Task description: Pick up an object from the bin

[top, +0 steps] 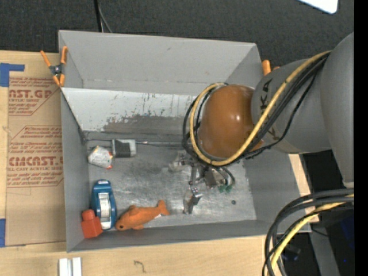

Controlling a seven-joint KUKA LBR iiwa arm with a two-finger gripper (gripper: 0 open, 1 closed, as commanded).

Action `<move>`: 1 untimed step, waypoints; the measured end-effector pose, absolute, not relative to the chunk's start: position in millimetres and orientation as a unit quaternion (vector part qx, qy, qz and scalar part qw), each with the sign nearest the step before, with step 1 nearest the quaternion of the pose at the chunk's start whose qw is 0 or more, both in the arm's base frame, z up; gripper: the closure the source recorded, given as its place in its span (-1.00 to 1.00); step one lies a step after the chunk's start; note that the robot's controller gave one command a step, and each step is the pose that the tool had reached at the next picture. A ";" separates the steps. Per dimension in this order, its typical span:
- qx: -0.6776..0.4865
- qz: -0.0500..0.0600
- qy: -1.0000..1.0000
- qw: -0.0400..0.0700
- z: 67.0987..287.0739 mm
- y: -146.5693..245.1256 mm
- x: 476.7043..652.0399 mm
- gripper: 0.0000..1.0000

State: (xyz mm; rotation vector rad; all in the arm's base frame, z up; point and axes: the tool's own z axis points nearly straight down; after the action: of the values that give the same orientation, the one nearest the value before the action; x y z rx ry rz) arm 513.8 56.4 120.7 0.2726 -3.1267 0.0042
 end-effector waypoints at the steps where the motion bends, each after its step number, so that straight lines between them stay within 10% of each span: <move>1: 0.124 -0.002 -0.992 -0.005 113.0 109.2 512.4 -1.00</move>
Offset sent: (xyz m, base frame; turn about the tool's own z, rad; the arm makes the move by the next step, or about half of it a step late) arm -0.0262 0.0333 -0.0498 -0.2375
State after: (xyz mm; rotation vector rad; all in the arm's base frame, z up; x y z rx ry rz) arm 512.4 109.2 113.0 0.3895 -3.1280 -0.0057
